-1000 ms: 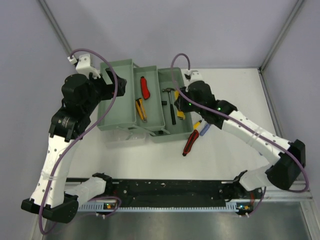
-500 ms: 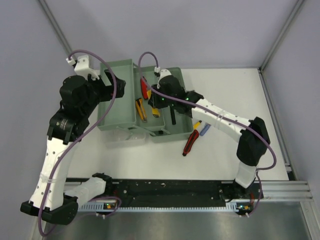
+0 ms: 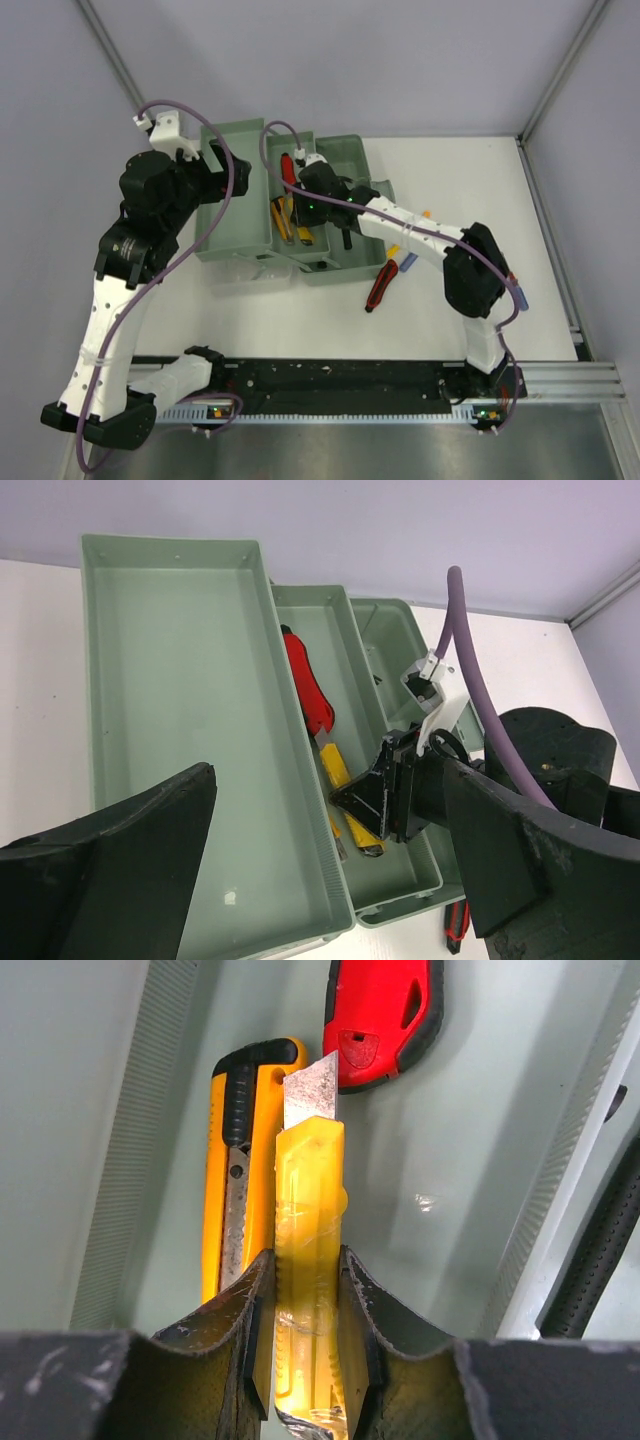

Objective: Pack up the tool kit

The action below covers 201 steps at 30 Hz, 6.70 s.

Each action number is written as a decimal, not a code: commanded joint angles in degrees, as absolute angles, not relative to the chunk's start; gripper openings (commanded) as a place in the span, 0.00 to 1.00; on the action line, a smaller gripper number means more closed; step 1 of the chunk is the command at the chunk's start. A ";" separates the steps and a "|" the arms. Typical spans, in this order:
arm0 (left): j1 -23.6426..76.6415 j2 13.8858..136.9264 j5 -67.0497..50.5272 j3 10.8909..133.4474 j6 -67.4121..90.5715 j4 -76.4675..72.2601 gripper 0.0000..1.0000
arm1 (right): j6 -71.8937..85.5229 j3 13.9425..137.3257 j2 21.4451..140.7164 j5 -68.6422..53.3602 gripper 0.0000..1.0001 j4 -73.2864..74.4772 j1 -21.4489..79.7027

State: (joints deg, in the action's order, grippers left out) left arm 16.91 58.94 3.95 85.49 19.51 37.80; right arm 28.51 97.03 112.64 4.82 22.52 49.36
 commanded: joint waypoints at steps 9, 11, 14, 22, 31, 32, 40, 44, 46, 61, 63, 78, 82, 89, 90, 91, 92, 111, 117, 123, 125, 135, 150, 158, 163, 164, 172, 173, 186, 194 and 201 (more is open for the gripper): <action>16.61 57.75 4.75 87.54 18.02 36.56 0.98 | 28.30 100.02 111.72 5.18 0.52 24.26 50.10; 16.61 57.74 4.92 87.63 17.93 36.65 0.98 | 27.86 100.19 109.52 6.76 0.55 24.26 50.10; 16.61 57.74 5.10 87.71 17.84 36.74 0.98 | 26.81 100.28 105.48 9.75 0.56 24.78 49.92; 16.61 57.48 5.45 87.72 17.93 36.74 0.98 | 27.16 90.64 90.11 14.58 0.56 26.89 46.85; 16.52 57.48 5.10 86.49 19.07 34.90 0.98 | 29.18 62.69 72.26 25.57 0.87 29.27 45.62; 16.52 57.48 5.10 86.31 19.33 34.54 0.98 | 29.53 59.71 70.77 25.14 0.89 29.62 45.53; 16.52 57.74 4.75 85.34 20.57 33.05 0.98 | 31.74 43.35 61.36 23.12 0.97 27.70 45.79; 16.52 57.74 4.48 85.17 20.65 32.87 0.98 | 29.80 38.24 60.29 18.74 0.98 21.11 45.79; 16.52 57.66 4.48 85.08 20.57 32.96 0.98 | 29.45 36.83 61.52 16.53 0.98 18.64 45.79; 16.52 57.22 4.66 85.25 20.39 34.28 0.98 | 38.66 38.40 77.77 32.94 0.95 13.62 50.98; 16.52 57.22 4.75 85.34 20.39 34.36 0.98 | 41.21 38.93 79.18 35.24 0.95 15.02 51.07; 16.44 57.30 5.10 85.25 19.78 34.19 0.98 | 48.60 29.98 70.24 36.38 0.89 15.20 50.80; 16.44 57.30 5.01 85.25 19.60 34.01 0.98 | 48.61 27.52 63.39 36.04 0.88 16.26 48.87; 16.44 57.48 4.40 85.25 19.77 33.40 0.98 | 42.38 30.58 60.55 32.09 0.88 15.74 47.11; 16.44 57.57 4.31 85.25 19.86 33.40 0.98 | 41.67 31.72 61.51 31.12 0.88 15.47 47.02; 16.44 57.57 4.22 85.25 19.86 33.31 0.98 | 41.31 32.60 62.83 30.50 0.88 15.29 47.02; 16.35 57.57 4.13 85.25 19.95 33.31 0.98 | 41.48 33.22 63.89 30.06 0.88 15.21 47.11; 16.35 57.39 4.22 85.43 20.48 34.45 0.98 | 49.83 36.31 79.02 40.87 0.83 20.83 53.35; 16.26 57.74 4.22 85.25 20.30 33.31 0.98 | 50.71 32.35 76.73 38.59 0.76 18.81 52.48; 16.26 58.36 3.52 85.34 20.48 32.52 0.98 | 50.54 29.45 74.27 34.90 0.62 16.61 48.96; 16.26 58.45 3.52 85.25 20.39 32.43 0.98 | 49.40 29.18 74.09 34.54 0.60 15.74 48.52; 16.17 58.45 3.69 85.52 20.13 32.08 0.98 | 42.19 32.87 77.70 30.68 0.26 13.45 46.14; 16.00 57.75 4.92 86.66 19.42 32.87 0.98 | 26.72 51.49 62.75 30.51 0.14 19.86 44.21; 16.00 56.60 5.36 87.27 19.25 34.36 0.98 | 23.47 67.30 72.23 18.12 0.13 13.90 44.21; 16.00 56.08 5.45 87.72 19.33 35.51 0.98 | 25.13 79.25 83.56 9.77 0.13 13.35 44.21; 16.00 55.90 5.10 87.63 19.51 35.59 0.98 | 26.27 82.15 85.76 9.23 0.13 15.01 44.21; 15.91 55.63 4.22 87.36 20.04 36.21 0.98 | 30.93 97.27 100.97 6.33 0.12 18.98 44.21; 15.91 55.63 4.13 87.19 20.13 36.21 0.98 | 31.46 99.38 102.90 6.76 0.12 20.64 44.21; 15.91 55.11 3.43 85.87 20.39 37.18 0.98 | 33.58 107.49 113.99 12.04 0.11 24.52 44.21; 15.82 54.40 4.31 85.87 20.13 36.74 0.98 | 30.24 109.07 118.65 16.43 0.16 24.43 44.30; 15.82 54.58 3.87 85.78 20.30 36.74 0.98 | 28.04 112.23 121.37 21.62 0.24 24.52 44.65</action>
State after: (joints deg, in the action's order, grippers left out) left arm 16.14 55.11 3.92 85.84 19.86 38.22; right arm 31.03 108.95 119.39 15.68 24.47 44.77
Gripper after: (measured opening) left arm 0.982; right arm 0.315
